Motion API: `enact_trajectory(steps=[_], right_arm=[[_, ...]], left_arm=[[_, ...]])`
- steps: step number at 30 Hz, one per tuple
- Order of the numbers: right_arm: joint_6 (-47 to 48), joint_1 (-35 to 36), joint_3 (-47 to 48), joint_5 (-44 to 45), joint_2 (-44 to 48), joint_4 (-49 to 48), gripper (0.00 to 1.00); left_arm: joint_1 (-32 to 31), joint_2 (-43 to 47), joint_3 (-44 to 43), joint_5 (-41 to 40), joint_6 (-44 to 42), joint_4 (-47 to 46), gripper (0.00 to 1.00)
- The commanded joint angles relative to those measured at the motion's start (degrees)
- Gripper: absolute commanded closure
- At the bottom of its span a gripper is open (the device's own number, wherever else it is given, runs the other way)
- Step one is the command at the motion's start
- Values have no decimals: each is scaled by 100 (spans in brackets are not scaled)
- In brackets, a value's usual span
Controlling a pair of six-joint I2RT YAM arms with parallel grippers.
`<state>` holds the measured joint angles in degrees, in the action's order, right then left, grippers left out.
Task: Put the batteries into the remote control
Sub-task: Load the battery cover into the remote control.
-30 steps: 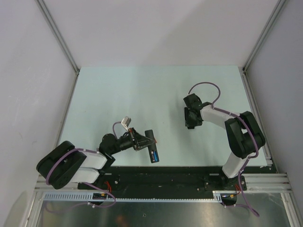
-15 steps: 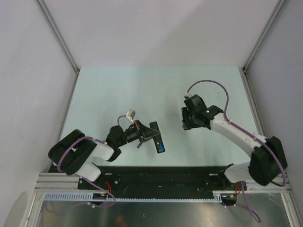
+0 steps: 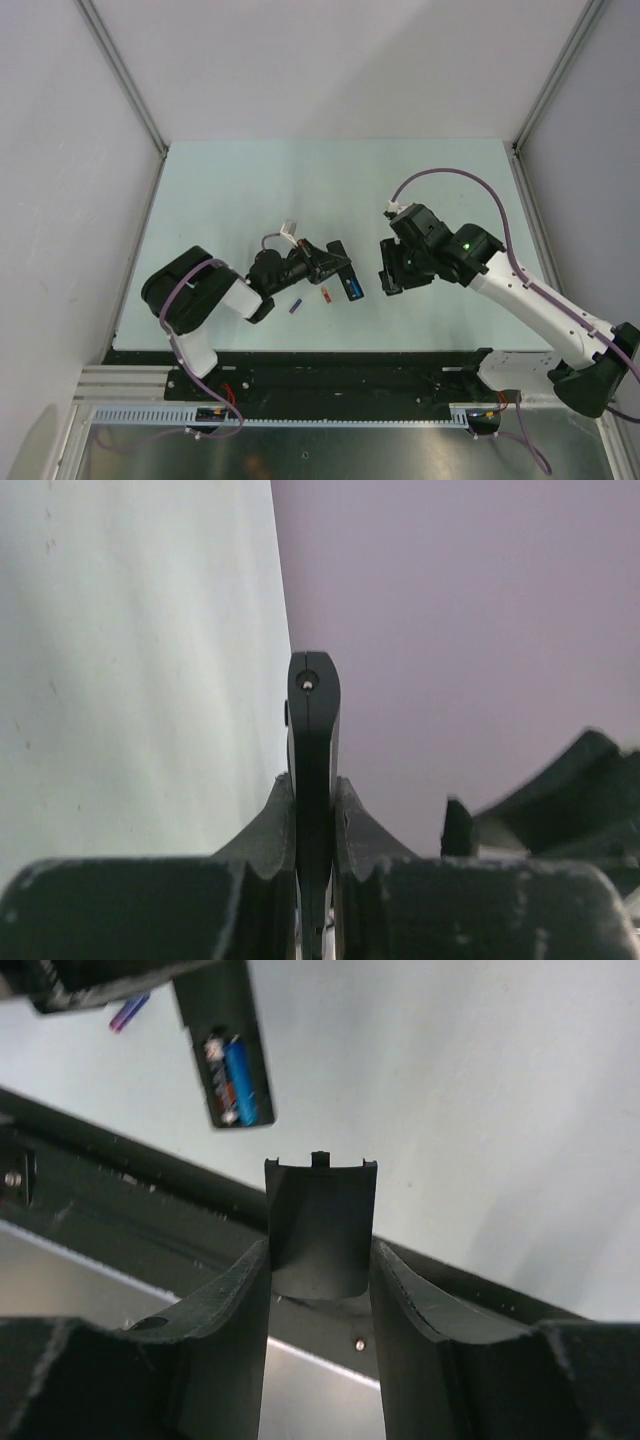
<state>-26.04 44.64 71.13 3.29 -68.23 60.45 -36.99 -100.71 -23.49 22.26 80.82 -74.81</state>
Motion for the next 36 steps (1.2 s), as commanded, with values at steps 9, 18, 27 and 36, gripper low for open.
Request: enact_trajectory(steps=[9,18,27,36], right_arm=[[-182,721,682,-592,-709,1013,100],[152,713,911,-549,-1359,1136,100],[363,546,1201,-645,-1834,1057,100],[451,396,1263,-874,-2133,943,100]], left_arm=[[-519,-98,-183,-890,-365,-2143,100],[-642,-248,-262,-767,109,-2143,100],[-783,-134,-236,-785,215,-2143,100],[-818,25,-174,-794,233,-2143,100]])
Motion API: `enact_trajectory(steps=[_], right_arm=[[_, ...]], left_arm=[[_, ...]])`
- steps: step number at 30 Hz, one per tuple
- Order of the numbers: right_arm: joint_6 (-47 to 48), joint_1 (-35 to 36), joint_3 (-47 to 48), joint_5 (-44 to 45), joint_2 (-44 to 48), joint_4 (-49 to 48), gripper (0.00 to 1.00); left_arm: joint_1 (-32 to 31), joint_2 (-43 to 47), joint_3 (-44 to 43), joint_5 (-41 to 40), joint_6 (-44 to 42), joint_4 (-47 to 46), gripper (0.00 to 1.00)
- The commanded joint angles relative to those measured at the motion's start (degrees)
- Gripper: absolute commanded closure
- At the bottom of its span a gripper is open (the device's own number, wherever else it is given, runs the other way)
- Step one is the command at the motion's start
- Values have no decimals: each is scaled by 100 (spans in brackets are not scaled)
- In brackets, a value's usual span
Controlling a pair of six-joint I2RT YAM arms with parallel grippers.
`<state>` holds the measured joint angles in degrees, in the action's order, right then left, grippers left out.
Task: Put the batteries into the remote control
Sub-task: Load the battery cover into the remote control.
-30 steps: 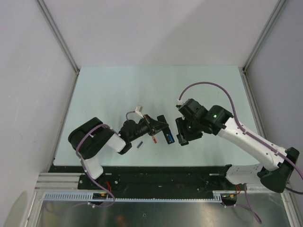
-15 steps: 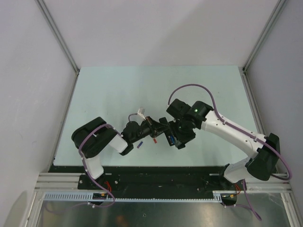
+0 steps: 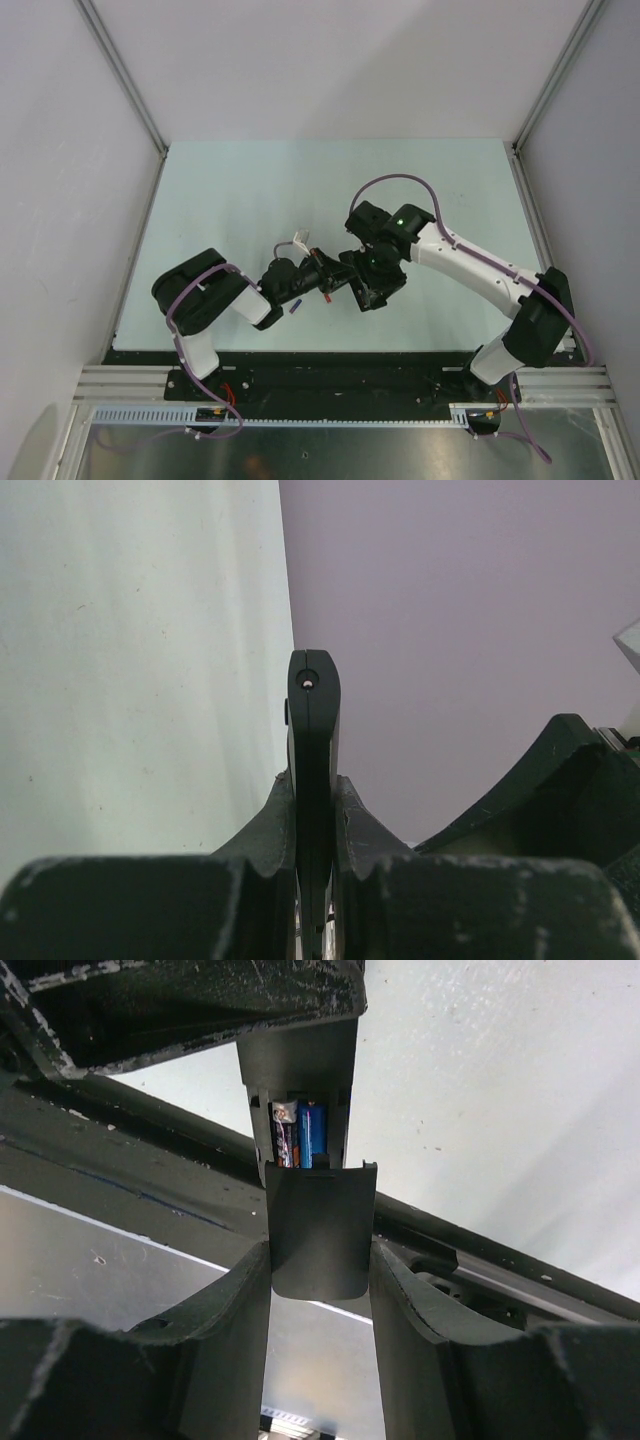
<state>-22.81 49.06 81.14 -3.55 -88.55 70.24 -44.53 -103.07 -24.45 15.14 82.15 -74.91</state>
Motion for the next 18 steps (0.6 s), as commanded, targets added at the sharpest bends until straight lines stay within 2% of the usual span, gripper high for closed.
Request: enact_trajectory(steps=[1,18], right_arm=[[136,-72,296,-198,-127,-36,100],[110,-168,341,-436,-373,-107,100]], left_arm=[[-73,261,-69,-90,100,-2133,100],[-117,375,-69,-107,56,-2141,100]])
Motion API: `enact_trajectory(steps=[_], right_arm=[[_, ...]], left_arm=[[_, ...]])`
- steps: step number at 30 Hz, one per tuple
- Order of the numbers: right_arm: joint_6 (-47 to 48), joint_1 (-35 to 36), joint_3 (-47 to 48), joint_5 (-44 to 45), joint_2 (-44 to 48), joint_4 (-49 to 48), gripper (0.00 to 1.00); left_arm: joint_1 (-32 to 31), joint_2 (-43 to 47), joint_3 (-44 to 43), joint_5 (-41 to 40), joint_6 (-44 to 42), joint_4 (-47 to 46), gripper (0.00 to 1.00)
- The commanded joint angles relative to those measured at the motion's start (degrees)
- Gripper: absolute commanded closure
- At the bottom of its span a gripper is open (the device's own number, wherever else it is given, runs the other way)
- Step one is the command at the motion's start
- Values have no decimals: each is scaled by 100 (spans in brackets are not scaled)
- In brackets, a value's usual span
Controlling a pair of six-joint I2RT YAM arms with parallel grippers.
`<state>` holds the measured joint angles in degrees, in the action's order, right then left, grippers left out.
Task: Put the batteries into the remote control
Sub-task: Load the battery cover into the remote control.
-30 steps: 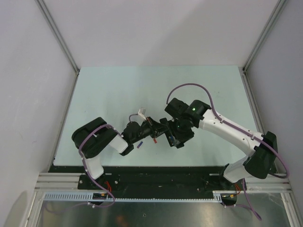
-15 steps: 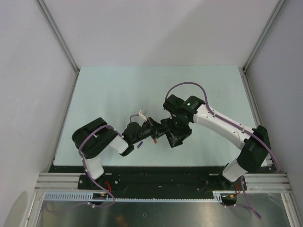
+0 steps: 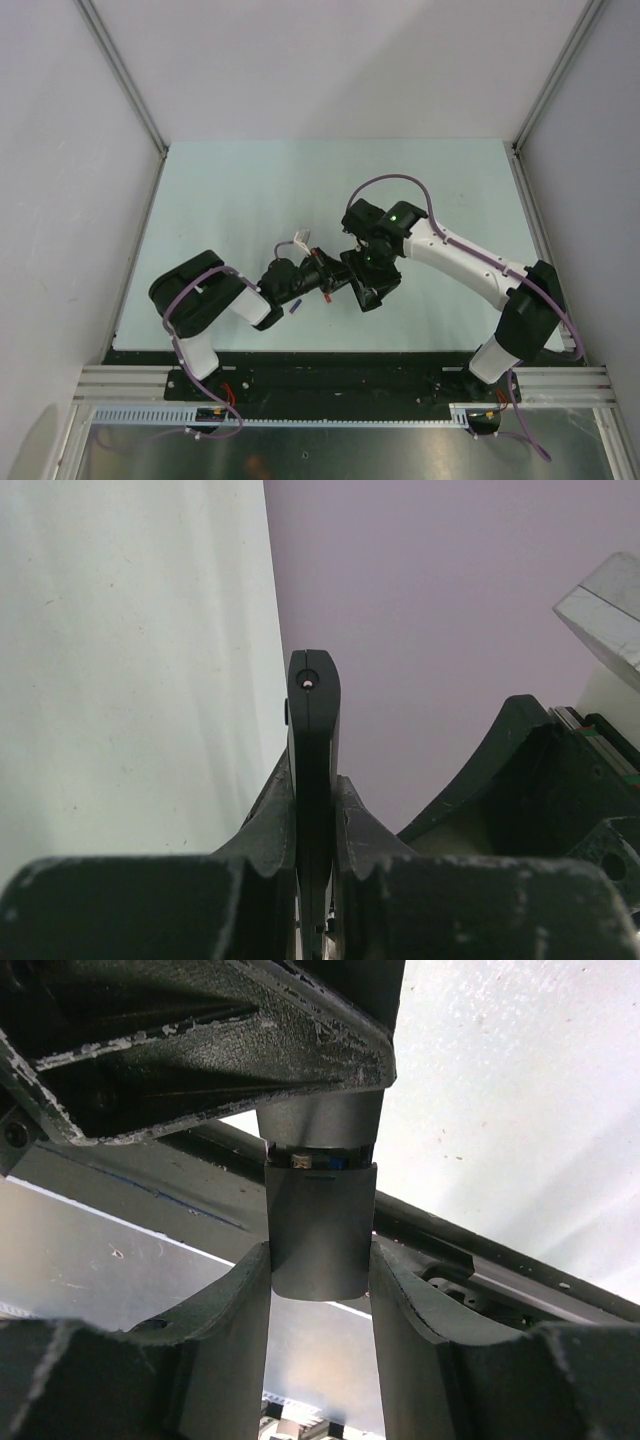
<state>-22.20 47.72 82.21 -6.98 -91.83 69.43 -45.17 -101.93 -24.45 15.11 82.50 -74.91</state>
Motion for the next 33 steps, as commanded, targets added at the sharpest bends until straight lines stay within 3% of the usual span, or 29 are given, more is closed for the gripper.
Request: enact_trajectory(steps=[1,33], right_arm=[[49,-35,234,-93,-54,-17,100],[14,-53,286,-102,-133,71,100]], left_arm=[[-54,270,-52,-114,21,-2141,100],[-115,367,-78,-158,12,-2141,100]])
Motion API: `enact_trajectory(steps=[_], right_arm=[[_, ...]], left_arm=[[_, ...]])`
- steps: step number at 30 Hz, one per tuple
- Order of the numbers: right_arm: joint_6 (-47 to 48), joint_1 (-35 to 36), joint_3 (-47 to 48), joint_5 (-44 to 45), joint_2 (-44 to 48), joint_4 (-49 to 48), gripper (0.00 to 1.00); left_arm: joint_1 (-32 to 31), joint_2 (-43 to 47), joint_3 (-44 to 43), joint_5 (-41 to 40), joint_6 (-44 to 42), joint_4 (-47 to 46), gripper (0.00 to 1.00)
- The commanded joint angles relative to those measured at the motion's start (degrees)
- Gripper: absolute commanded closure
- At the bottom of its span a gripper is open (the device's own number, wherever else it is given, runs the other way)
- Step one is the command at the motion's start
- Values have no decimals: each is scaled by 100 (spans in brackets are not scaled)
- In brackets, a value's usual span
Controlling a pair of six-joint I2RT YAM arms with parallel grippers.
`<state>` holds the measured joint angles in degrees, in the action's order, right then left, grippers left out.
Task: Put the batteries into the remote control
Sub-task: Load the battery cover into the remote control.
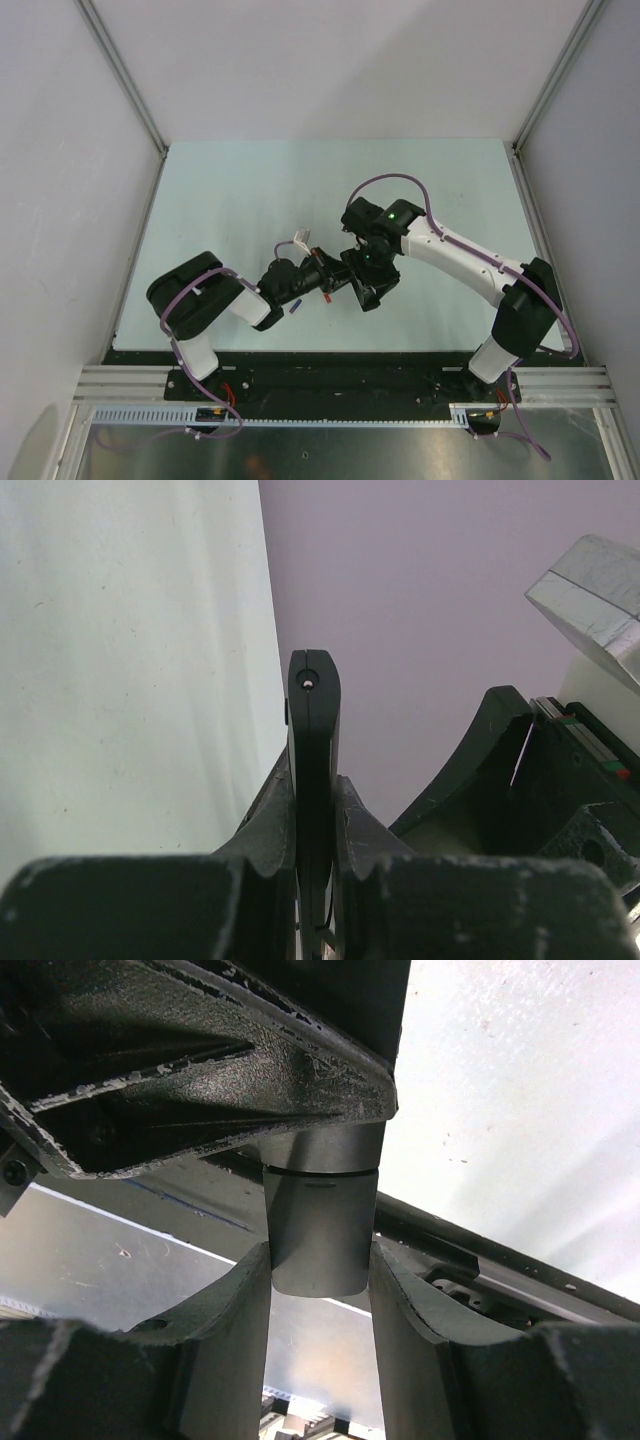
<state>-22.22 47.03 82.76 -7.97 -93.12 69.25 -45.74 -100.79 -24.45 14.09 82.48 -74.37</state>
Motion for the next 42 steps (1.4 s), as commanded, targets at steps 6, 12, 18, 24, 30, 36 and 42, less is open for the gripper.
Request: enact_trajectory(steps=[6,12,18,24,30,36,42], right_arm=[[7,-9,232,93,-31,27,100],[16,-35,223,129,-127,-105,100],[16,-27,223,155,-145,-202,100],[-2,-44,223,199,-136,-254,100],[-19,-44,223,182,-110,-272,93],[-28,-62,223,190,-39,-237,78],[-37,-71,223,252,22,-193,72]], left_arm=[[-76,288,-78,6,32,-2196,100],[-93,385,-60,41,93,-2196,100],[-111,481,-51,24,198,-2196,100],[-111,587,-51,-2,225,-2196,100],[-111,622,-34,-11,207,-2196,100],[-102,596,-34,-29,199,-2196,100],[-102,570,-43,-38,198,-2196,100]])
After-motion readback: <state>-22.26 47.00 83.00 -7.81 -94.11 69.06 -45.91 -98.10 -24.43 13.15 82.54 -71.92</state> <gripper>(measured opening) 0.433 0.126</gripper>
